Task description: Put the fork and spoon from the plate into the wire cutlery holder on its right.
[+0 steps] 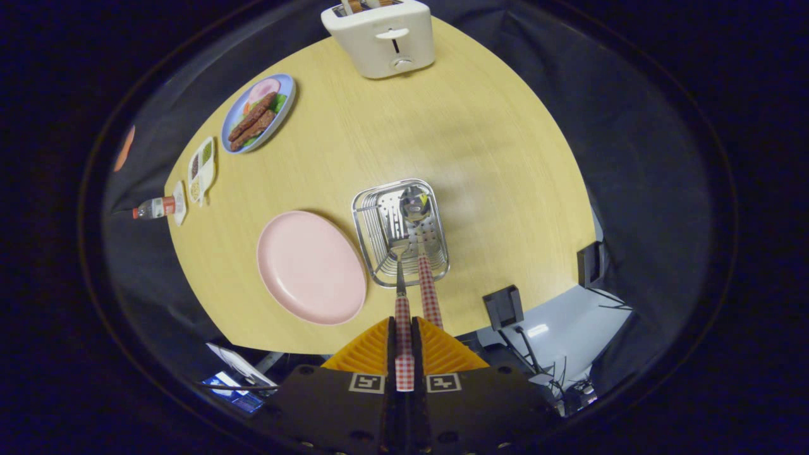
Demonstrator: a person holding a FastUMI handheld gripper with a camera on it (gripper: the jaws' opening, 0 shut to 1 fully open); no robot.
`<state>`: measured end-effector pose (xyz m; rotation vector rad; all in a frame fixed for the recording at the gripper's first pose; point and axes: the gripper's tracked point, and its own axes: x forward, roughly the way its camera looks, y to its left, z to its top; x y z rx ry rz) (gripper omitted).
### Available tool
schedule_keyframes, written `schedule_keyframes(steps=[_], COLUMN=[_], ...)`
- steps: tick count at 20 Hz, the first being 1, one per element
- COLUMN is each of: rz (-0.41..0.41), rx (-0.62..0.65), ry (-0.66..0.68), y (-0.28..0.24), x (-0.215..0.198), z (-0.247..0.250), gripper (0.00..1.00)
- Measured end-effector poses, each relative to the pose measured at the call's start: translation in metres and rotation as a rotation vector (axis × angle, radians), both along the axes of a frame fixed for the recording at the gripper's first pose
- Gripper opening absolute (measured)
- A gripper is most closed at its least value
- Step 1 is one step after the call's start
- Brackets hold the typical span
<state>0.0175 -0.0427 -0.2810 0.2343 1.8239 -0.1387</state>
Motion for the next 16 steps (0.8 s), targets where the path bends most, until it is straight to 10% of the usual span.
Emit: schedule_keyframes(steps=[6,16], rz=[0.011,0.067], rx=[0.006,0.044], ry=[-0.028,-0.206], y=[0.004,0.017], x=[0.013,0.027], z=[0.003,0.025], gripper=[0.12,0.72])
